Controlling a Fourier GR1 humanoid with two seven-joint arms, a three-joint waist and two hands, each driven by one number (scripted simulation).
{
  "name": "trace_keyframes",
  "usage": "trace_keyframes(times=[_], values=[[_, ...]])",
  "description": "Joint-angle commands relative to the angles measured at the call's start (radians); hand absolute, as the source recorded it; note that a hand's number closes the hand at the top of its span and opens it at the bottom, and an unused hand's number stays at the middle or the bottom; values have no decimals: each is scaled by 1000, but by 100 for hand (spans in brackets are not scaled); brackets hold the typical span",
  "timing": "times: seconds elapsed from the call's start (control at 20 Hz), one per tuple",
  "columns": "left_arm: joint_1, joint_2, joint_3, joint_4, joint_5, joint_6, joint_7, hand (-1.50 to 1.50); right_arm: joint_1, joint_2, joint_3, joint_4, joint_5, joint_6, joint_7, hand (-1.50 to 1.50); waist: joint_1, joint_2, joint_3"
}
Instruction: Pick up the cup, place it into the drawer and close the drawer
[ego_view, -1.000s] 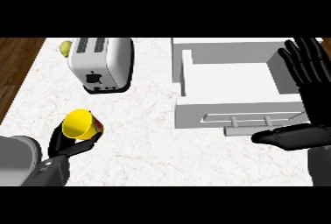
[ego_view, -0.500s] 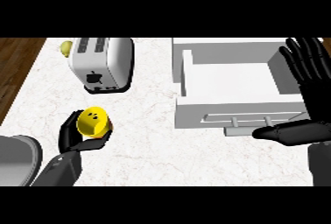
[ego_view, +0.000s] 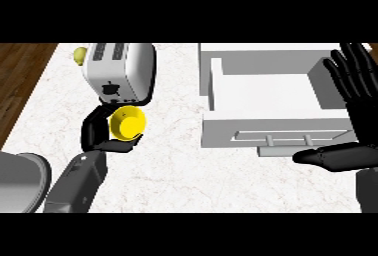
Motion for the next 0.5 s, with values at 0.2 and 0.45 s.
trace_keyframes(times=[0.2, 0.45], values=[[-146, -61, -86, -204, -5, -11, 153, 150, -18, 18, 12, 5, 37, -37, 9, -150, 21, -7, 2], [-257, -113, -131, -269, -18, 12, 268, 150, 44, 8, -2, 31, 20, 8, -50, -150, 11, -9, 4]])
